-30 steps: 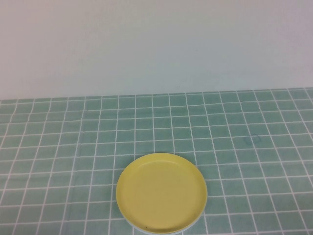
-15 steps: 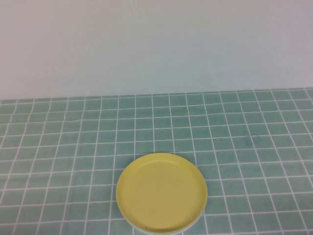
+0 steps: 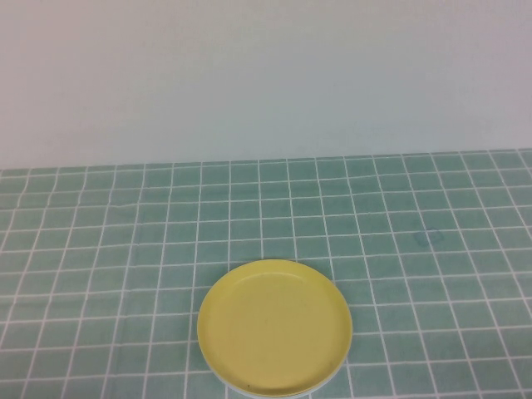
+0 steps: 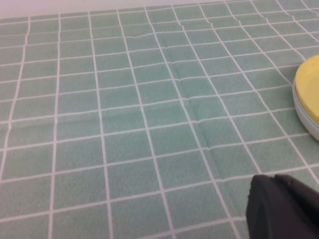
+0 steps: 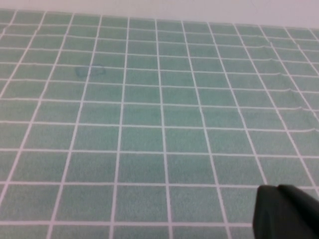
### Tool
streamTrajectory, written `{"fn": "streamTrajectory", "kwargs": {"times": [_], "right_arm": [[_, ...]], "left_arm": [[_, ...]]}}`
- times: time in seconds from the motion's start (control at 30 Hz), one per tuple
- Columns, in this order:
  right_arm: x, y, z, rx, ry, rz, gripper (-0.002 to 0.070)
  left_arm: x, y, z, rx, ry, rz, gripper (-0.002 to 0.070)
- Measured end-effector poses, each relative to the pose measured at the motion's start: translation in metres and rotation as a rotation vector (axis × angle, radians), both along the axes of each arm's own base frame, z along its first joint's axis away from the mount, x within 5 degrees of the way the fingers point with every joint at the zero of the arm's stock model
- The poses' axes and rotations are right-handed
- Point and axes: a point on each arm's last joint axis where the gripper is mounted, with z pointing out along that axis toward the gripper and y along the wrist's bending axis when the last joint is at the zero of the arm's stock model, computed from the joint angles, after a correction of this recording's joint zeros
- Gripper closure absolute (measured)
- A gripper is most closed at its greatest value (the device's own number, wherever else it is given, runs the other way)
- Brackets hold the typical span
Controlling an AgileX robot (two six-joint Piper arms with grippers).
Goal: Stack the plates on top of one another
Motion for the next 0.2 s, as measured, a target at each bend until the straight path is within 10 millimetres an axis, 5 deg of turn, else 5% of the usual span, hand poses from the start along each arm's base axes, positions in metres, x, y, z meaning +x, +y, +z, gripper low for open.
{"fn": "streamTrajectory", "kwargs": {"times": [0.2], "right_arm": [[-0.0004,0.0001,0.0004,0.001,-0.009,0.000,0.0678]], "left_arm": [[0.0000,0.0000,0.0000,0.000,0.000,0.000,0.0675]]}}
